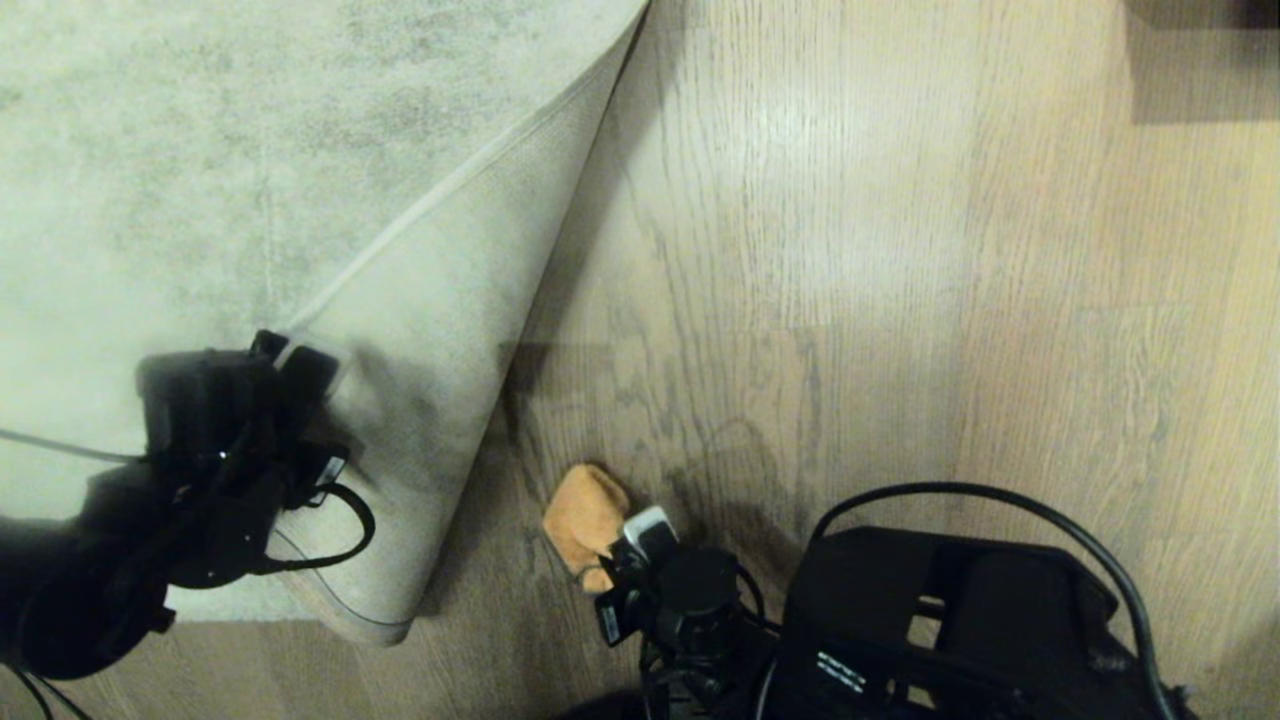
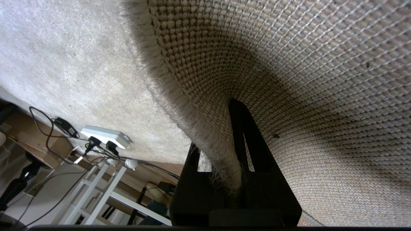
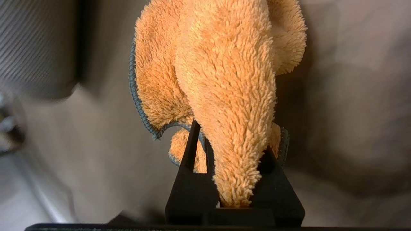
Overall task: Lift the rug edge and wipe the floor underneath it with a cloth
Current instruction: Wipe the floor under the carpet with a rag
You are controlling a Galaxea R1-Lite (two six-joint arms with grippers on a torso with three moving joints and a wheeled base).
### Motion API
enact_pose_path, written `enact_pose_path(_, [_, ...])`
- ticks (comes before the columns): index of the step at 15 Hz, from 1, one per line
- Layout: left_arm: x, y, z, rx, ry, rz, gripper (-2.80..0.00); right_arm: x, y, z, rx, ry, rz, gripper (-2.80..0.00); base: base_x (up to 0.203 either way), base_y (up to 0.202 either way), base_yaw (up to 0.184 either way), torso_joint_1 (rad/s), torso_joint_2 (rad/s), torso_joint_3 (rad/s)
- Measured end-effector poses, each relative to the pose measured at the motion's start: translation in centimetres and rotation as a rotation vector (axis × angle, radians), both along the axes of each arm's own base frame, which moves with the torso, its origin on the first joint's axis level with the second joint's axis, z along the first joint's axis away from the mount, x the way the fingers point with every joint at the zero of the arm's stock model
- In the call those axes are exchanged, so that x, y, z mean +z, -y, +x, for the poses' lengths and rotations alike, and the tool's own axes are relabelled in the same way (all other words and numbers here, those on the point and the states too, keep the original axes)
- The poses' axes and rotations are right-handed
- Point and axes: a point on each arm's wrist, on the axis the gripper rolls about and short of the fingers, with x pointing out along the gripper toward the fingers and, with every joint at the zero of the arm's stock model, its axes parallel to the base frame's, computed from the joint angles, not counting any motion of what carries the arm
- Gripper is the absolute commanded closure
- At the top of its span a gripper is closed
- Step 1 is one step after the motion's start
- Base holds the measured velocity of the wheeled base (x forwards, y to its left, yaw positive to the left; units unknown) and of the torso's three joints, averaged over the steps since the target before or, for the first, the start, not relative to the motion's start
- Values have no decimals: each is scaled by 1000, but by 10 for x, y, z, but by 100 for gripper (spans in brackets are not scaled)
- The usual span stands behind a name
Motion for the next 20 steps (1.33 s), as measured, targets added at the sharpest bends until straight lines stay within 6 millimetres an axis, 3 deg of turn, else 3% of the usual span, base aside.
enact_pose_path(4, [-3,1,0,-1,-13,3,0,23,33,31,-105,26,29,0,0,0,0,0,0,0])
enact_pose_path(7, [-3,1,2,-1,-12,2,0,43,57,43,-161,41,42,0,0,0,0,0,0,0])
enact_pose_path(14, [-2,6,4,-15,-7,2,0,87,100,24,-213,44,41,0,0,0,0,0,0,0])
enact_pose_path(17, [-1,6,5,-16,-3,1,0,95,93,12,-173,52,53,0,0,0,0,0,0,0])
enact_pose_path(20, [0,7,8,-17,4,0,0,85,73,-1,-108,41,49,0,0,0,0,0,0,0])
